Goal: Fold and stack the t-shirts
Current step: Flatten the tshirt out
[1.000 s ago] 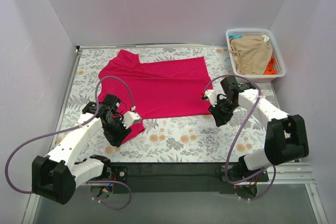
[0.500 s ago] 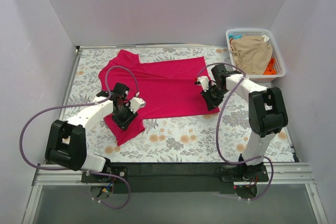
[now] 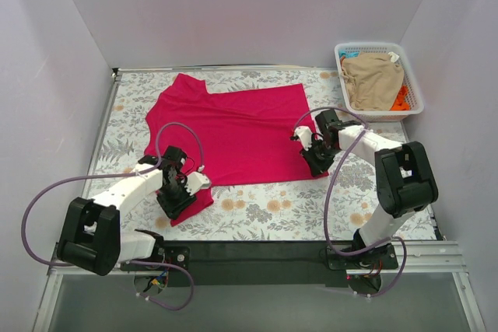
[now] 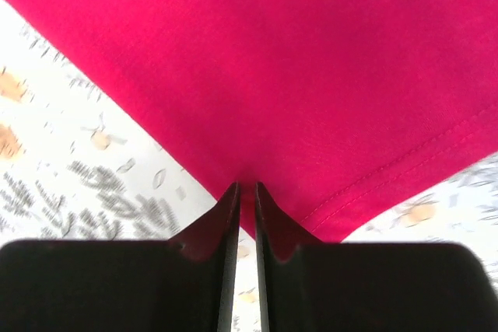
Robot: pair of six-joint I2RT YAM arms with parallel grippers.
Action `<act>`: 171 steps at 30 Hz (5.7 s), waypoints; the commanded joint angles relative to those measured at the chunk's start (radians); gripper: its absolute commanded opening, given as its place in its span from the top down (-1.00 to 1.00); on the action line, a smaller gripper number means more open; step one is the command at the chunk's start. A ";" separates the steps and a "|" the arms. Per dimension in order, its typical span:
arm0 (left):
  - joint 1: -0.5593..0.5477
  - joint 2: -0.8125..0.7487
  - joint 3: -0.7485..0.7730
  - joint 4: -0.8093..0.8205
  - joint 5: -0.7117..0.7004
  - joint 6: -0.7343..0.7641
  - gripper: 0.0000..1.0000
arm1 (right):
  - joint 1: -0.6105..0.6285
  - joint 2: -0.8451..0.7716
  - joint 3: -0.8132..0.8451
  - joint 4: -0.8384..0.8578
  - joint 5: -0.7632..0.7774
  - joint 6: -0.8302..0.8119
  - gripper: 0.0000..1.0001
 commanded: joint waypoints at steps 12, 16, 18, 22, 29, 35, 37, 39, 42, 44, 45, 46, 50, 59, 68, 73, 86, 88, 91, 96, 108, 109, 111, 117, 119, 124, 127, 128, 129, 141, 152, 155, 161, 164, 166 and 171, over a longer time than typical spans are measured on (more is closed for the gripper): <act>-0.002 -0.107 0.296 -0.303 0.213 0.119 0.33 | 0.088 -0.189 -0.022 -0.222 -0.035 -0.059 0.59; 0.096 0.068 0.380 -0.172 0.202 0.022 0.33 | 0.077 -0.109 0.110 -0.222 -0.029 -0.042 0.56; 0.144 0.136 0.392 -0.138 0.193 0.024 0.33 | 0.077 -0.066 0.145 -0.220 -0.023 -0.035 0.56; 0.172 0.195 0.305 0.009 0.075 0.056 0.33 | 0.075 0.044 0.185 -0.185 -0.008 -0.021 0.57; 0.172 0.186 0.165 0.043 0.021 0.096 0.33 | 0.075 0.113 0.132 -0.133 0.023 -0.007 0.57; 0.150 0.081 0.049 -0.024 0.018 0.135 0.32 | 0.077 0.089 0.066 -0.128 0.037 -0.032 0.54; 0.127 0.034 0.015 -0.055 0.014 0.149 0.32 | 0.077 0.077 0.047 -0.131 0.041 -0.038 0.53; 0.101 0.002 0.001 -0.081 0.024 0.155 0.32 | 0.079 0.067 0.041 -0.136 0.041 -0.041 0.50; 0.091 -0.054 0.021 -0.128 0.056 0.166 0.32 | 0.083 0.052 0.050 -0.159 0.034 -0.047 0.48; 0.094 -0.048 0.105 -0.127 0.095 0.137 0.32 | 0.083 0.031 0.081 -0.170 0.021 -0.045 0.47; 0.097 -0.028 0.139 -0.128 0.108 0.104 0.32 | 0.083 0.025 0.095 -0.174 0.017 -0.044 0.47; 0.100 -0.008 0.171 -0.122 0.124 0.087 0.32 | 0.083 0.018 0.109 -0.182 0.009 -0.042 0.47; 0.112 0.098 0.266 -0.037 0.112 0.039 0.32 | 0.085 0.018 0.170 -0.191 -0.009 -0.021 0.47; 0.112 0.201 0.121 0.138 -0.006 0.103 0.32 | 0.083 0.124 0.136 -0.138 0.020 -0.005 0.47; 0.037 0.091 0.024 0.017 0.041 0.129 0.32 | 0.086 0.084 0.027 -0.147 0.054 -0.059 0.48; 0.006 0.058 -0.005 -0.043 0.058 0.134 0.32 | 0.098 0.031 -0.002 -0.181 0.032 -0.085 0.46; 0.227 0.323 0.738 -0.196 0.406 -0.017 0.25 | 0.013 -0.078 0.354 -0.215 -0.066 -0.116 0.01; 0.294 0.403 0.938 -0.155 0.441 -0.100 0.23 | -0.030 -0.011 0.479 -0.179 -0.057 -0.096 0.05; 0.363 0.527 1.121 -0.069 0.444 -0.283 0.19 | -0.082 0.139 0.689 -0.115 -0.031 -0.050 0.08; 0.419 0.624 1.182 0.117 0.356 -0.496 0.15 | -0.128 0.438 1.013 0.000 0.047 0.059 0.18; 0.489 0.747 1.243 0.272 0.228 -0.641 -0.03 | -0.173 0.705 1.153 0.183 0.040 0.169 0.10; 0.491 0.758 1.251 0.267 0.227 -0.642 -0.03 | -0.175 0.713 1.152 0.191 0.037 0.175 0.10; 0.494 0.775 1.254 0.266 0.228 -0.642 -0.03 | -0.175 0.735 1.156 0.200 0.034 0.180 0.09; 0.494 0.790 1.237 0.272 0.216 -0.630 -0.03 | -0.175 0.781 1.155 0.209 0.038 0.189 0.09; 0.494 0.795 1.236 0.273 0.205 -0.628 -0.03 | -0.173 0.787 1.138 0.208 0.035 0.191 0.10; 0.494 0.836 1.253 0.278 0.191 -0.628 -0.04 | -0.175 0.787 1.087 0.209 0.018 0.191 0.14; 0.494 0.876 1.277 0.272 0.181 -0.621 -0.04 | -0.175 0.798 1.074 0.209 0.040 0.183 0.14; 0.494 0.884 1.285 0.275 0.176 -0.618 -0.04 | -0.175 0.801 1.074 0.209 0.041 0.182 0.15; 0.494 0.894 1.295 0.278 0.167 -0.616 -0.04 | -0.173 0.805 1.077 0.209 0.041 0.182 0.15; 0.494 0.962 1.409 0.289 0.204 -0.616 -0.05 | -0.188 0.741 1.075 0.244 -0.041 0.275 0.18; 0.494 0.989 1.440 0.283 0.204 -0.602 -0.05 | -0.193 0.747 1.066 0.309 -0.005 0.303 0.19; 0.494 0.997 1.437 0.289 0.202 -0.605 -0.05 | -0.194 0.756 1.054 0.310 0.021 0.292 0.24; 0.492 1.046 1.474 0.298 0.201 -0.616 -0.07 | -0.193 0.752 1.012 0.304 0.031 0.266 0.29; 0.491 1.077 1.474 0.296 0.191 -0.599 -0.08 | -0.193 0.753 0.997 0.303 0.021 0.261 0.49; 0.491 1.098 1.477 0.299 0.178 -0.589 -0.08 | -0.193 0.756 0.997 0.301 0.003 0.257 0.69; 0.491 1.114 1.477 0.353 0.196 -0.579 -0.08 | -0.194 0.759 0.998 0.298 -0.012 0.252 0.97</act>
